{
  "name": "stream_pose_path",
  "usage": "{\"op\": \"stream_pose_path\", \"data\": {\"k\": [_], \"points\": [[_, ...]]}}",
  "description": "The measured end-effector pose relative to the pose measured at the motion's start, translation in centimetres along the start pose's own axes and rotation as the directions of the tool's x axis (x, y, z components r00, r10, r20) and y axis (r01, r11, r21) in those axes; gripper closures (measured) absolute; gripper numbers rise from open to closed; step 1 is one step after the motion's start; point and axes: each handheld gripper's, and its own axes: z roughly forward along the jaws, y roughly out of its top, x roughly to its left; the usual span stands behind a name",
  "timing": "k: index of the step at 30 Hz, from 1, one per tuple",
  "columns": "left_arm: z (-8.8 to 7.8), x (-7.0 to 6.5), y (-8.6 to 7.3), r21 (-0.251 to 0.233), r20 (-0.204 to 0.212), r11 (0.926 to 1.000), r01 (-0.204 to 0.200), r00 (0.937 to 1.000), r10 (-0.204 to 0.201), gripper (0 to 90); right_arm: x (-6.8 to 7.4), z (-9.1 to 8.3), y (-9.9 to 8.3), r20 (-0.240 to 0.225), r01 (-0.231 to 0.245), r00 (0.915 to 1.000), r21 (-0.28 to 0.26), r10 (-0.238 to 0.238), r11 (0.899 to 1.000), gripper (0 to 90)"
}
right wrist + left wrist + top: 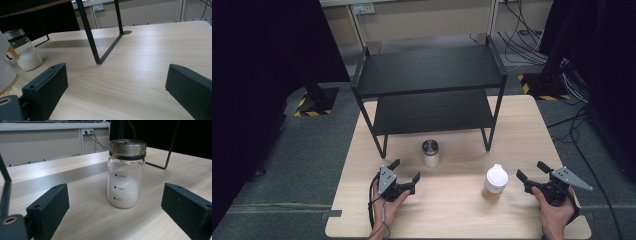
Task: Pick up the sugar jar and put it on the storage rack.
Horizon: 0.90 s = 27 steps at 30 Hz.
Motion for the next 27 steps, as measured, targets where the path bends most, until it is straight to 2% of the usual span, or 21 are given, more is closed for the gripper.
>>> {"op": "stream_pose_path", "data": {"k": [18, 27], "points": [[3.5, -0.6, 0.8, 0.014, 0.041, 0.9999, 0.003, 0.9992, -0.003, 6.7, 0.0, 0.0, 0.0, 0.000, -0.004, 1.0000, 0.002, 0.004, 1.000, 4.5], [5.2, -0.8, 1.5, 0.038, 0.049, 0.9992, -0.015, 0.9987, 0.013, 6.6, -0.1, 0.0, 0.0, -0.002, -0.008, 1.0000, 0.002, 0.008, 1.000, 4.5]]}}
